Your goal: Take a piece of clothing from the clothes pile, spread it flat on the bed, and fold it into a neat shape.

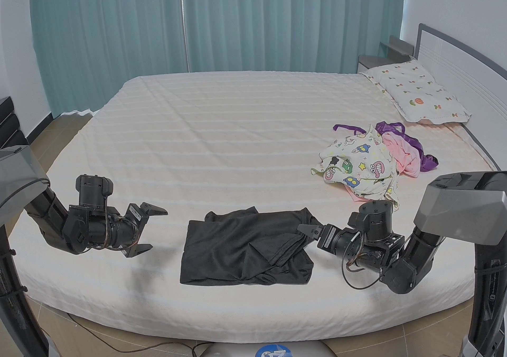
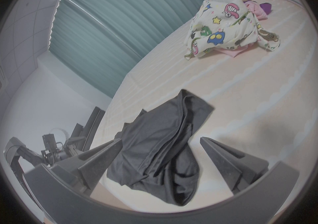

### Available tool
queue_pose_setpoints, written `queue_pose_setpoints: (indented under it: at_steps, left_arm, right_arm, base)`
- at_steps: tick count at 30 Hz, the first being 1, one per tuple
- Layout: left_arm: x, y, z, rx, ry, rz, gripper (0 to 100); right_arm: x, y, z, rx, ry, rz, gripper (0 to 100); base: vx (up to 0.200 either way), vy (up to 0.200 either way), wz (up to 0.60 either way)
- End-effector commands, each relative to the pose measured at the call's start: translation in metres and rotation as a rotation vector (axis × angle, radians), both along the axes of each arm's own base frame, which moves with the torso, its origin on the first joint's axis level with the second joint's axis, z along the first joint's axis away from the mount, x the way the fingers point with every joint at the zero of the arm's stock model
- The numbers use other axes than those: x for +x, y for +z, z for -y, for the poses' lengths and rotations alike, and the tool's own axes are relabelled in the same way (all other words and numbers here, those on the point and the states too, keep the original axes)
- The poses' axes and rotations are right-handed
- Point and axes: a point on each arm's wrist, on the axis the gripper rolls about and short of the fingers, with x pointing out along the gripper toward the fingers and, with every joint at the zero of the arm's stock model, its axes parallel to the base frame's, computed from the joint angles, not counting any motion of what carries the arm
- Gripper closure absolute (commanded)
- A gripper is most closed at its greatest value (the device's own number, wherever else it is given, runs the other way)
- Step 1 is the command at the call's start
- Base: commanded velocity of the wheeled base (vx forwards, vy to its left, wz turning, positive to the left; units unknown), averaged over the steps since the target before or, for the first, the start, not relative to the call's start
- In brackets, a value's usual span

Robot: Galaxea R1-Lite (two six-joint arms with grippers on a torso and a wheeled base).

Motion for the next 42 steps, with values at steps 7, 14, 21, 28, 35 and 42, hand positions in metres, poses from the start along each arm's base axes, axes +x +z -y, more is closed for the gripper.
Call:
queue_pose_setpoints:
  at_steps: [7,14,21,28,35,42]
  left_arm:
    - [0.003,-0.008,-0.002,0.001,0.008,0.008,0]
    - [0.003,-0.009,-0.002,0.001,0.007,0.007,0]
    - [0.004,-0.01,-0.001,0.0,0.007,0.005,0]
    - [0.005,-0.012,-0.001,0.0,0.007,0.001,0]
    - [0.005,-0.012,-0.001,0.0,0.007,0.001,0]
    - [0.005,-0.012,-0.001,0.0,0.007,0.001,0]
  right_arm:
    - [-0.013,-0.014,-0.02,-0.021,0.07,-0.039,0]
    - [-0.014,-0.017,-0.02,-0.029,0.071,-0.053,0]
    - [-0.013,-0.025,-0.023,-0.038,0.077,-0.064,0]
    - [-0.013,-0.03,-0.036,-0.034,0.107,-0.059,0]
    - [-0.01,-0.037,-0.04,-0.037,0.111,-0.063,0]
    - [-0.014,-0.031,-0.035,-0.045,0.092,-0.06,100]
  base:
    - [0.0,0.086,0.0]
    - [0.0,0.0,0.0]
    - [0.0,0.0,0.0]
    - [0.0,0.0,0.0]
    - [0.0,0.0,0.0]
    - [0.0,0.0,0.0]
